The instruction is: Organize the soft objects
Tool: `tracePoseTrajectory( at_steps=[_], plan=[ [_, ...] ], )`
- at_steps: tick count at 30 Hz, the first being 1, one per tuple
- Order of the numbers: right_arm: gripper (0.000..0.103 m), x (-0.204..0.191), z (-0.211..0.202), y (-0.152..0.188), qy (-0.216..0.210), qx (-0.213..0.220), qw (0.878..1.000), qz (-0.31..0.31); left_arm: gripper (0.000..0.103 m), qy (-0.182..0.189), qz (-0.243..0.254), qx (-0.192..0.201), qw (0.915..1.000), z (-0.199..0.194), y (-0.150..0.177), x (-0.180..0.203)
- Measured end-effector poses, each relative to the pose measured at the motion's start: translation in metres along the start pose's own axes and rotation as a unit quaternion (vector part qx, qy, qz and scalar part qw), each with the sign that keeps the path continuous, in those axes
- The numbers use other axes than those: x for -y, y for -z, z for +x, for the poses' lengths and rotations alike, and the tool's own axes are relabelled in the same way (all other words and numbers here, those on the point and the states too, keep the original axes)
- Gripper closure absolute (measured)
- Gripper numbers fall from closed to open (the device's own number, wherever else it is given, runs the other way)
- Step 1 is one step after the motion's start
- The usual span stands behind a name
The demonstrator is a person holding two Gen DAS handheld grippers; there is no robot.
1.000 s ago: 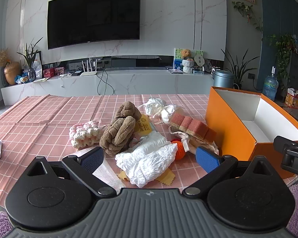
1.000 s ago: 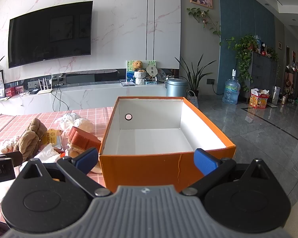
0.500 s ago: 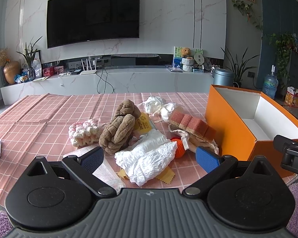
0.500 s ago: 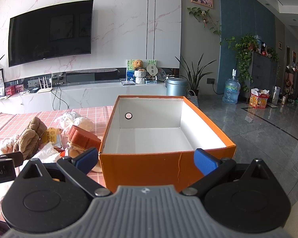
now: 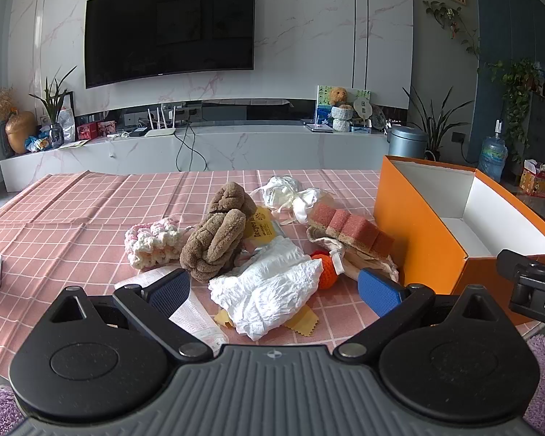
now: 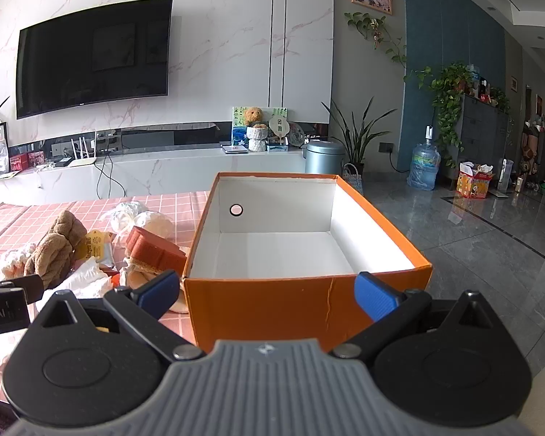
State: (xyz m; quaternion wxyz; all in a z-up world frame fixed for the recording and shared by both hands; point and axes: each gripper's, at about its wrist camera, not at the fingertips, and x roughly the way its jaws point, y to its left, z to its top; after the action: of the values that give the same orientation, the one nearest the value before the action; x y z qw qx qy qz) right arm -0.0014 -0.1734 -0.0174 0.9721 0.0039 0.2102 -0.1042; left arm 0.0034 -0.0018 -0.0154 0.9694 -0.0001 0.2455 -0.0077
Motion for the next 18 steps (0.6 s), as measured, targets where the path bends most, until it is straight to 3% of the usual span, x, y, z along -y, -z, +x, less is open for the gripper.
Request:
tracePoseTrajectory(
  at_steps=[18],
  plan=[
    [0.002,-0.0024,-0.0007,-0.0006,-0.001,-0.004,1.000,-0.005,0.000,0.002,0.000,-0.003,1.0000,-0.0012,-0.0007,0.0026]
  ],
)
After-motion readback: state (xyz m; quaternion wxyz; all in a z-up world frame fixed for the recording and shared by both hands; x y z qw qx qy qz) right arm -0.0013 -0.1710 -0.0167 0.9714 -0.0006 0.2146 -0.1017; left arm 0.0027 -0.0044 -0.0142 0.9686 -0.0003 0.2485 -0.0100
